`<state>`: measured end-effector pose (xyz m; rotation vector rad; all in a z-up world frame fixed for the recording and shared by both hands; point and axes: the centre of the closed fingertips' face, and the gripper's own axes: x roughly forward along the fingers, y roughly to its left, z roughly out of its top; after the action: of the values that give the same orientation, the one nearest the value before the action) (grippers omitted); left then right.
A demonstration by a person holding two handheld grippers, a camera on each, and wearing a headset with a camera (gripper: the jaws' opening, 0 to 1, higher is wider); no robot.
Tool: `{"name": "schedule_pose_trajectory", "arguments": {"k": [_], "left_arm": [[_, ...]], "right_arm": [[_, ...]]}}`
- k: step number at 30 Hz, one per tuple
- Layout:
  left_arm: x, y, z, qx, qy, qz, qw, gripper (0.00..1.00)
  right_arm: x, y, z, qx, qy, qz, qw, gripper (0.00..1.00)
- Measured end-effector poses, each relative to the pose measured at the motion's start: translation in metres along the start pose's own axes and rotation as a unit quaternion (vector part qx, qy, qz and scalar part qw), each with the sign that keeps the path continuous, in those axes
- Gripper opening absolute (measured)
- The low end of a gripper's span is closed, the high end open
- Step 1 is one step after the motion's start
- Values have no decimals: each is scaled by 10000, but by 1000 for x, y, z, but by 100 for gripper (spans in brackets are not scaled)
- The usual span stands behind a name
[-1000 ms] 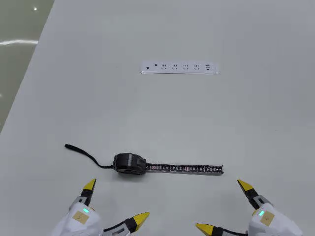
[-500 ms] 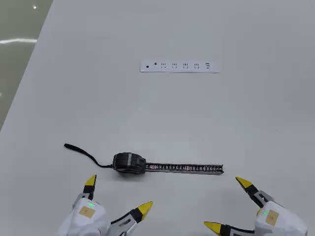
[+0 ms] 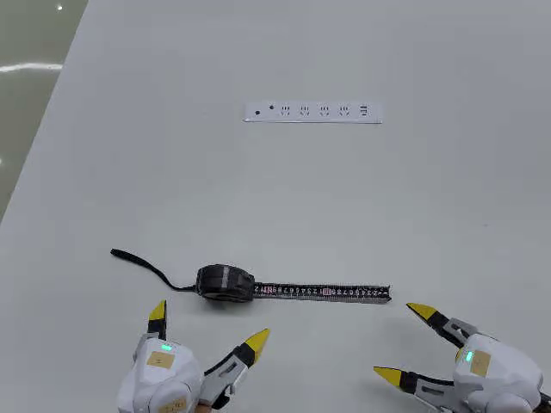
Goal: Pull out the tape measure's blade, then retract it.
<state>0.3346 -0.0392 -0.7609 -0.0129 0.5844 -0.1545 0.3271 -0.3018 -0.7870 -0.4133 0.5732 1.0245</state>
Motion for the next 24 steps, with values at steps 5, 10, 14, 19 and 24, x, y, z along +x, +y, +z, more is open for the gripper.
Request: {"name": "schedule_pose_trajectory", "arguments": {"k": [5, 10, 14, 19, 24], "left_arm": [[6, 0, 0, -86, -13, 99, 9999, 98], [15, -3, 4, -136, -53, 170, 9997, 97], [26, -5, 8, -198, -71, 227, 9995, 95], [37, -6, 11, -211, -88, 296, 9993, 93], [45, -5, 11, -279, -72, 362, 9989, 92]], "right_arm": [[4, -8, -6, -120, 64, 73, 9999, 58], [9, -18, -8, -314, 116, 163, 9993, 53], [13, -29, -9, -488, 161, 227, 9984, 52], [16, -39, -7, -640, 178, 333, 9972, 47], [21, -44, -6, -824, 208, 494, 9952, 41]]}}
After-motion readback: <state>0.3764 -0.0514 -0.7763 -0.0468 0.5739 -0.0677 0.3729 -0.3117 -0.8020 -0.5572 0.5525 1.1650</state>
